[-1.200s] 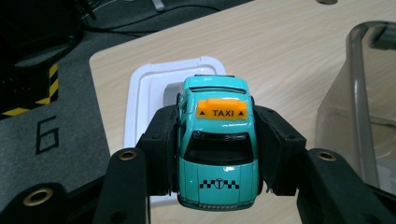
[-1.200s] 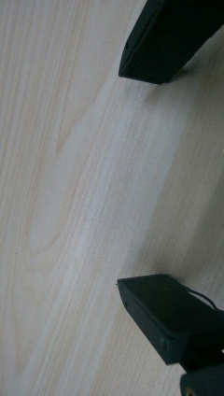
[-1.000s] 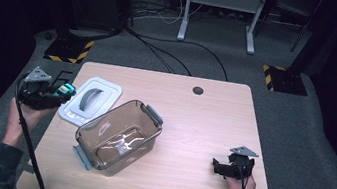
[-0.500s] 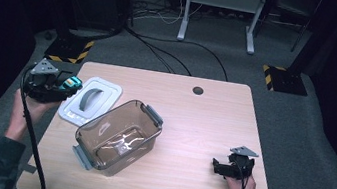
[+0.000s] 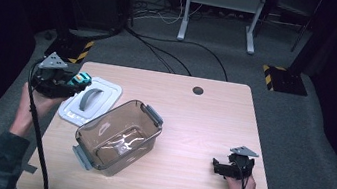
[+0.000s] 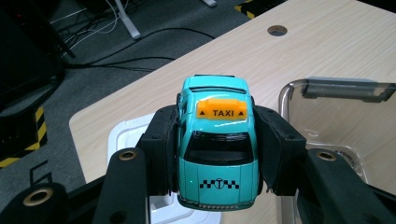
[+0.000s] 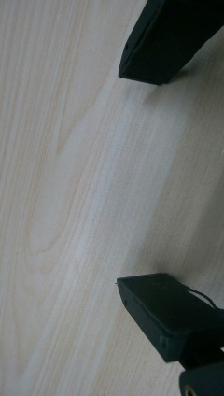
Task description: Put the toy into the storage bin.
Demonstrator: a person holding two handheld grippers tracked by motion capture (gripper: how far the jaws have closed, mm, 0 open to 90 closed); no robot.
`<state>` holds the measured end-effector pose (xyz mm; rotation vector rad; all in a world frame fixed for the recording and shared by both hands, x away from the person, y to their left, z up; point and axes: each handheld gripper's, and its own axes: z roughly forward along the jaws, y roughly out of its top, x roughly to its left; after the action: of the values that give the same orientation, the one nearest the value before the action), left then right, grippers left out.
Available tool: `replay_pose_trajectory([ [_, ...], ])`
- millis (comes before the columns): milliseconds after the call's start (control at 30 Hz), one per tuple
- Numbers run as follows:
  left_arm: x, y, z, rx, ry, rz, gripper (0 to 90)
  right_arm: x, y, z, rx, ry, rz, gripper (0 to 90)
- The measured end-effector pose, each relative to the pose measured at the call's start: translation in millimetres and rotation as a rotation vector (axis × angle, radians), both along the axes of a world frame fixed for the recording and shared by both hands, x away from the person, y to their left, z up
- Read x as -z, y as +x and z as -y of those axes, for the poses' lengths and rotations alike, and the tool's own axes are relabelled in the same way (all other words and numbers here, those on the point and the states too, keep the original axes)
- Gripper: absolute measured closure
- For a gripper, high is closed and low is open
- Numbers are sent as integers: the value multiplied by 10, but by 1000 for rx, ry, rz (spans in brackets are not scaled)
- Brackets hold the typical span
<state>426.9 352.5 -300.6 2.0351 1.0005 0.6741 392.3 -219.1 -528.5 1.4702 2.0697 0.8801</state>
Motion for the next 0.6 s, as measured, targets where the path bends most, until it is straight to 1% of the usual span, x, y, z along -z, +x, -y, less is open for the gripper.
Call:
replay_pose_trajectory([
  [67,-26,13,37,16,0,-1,526,0,-1,0,1,0,-1,15],
  [100,-26,13,37,16,0,-1,527,0,-1,0,1,0,-1,15],
  [133,-45,25,83,25,-7,-2,527,1,0,0,0,1,1,15],
  [233,-73,42,125,40,0,-5,526,0,0,0,0,0,0,15],
  [300,-106,58,204,61,0,-10,526,0,0,0,0,1,1,15],
  [467,-125,98,351,100,8,-17,526,0,0,0,0,1,0,15],
  [500,-125,98,351,100,8,-17,526,0,0,0,0,1,0,15],
  [533,-126,115,411,108,8,-23,526,1,0,0,0,1,0,15],
  [567,-126,115,411,108,8,-23,526,1,0,0,0,1,0,15],
  [600,-132,128,440,119,12,-26,526,0,0,0,0,1,0,15],
])
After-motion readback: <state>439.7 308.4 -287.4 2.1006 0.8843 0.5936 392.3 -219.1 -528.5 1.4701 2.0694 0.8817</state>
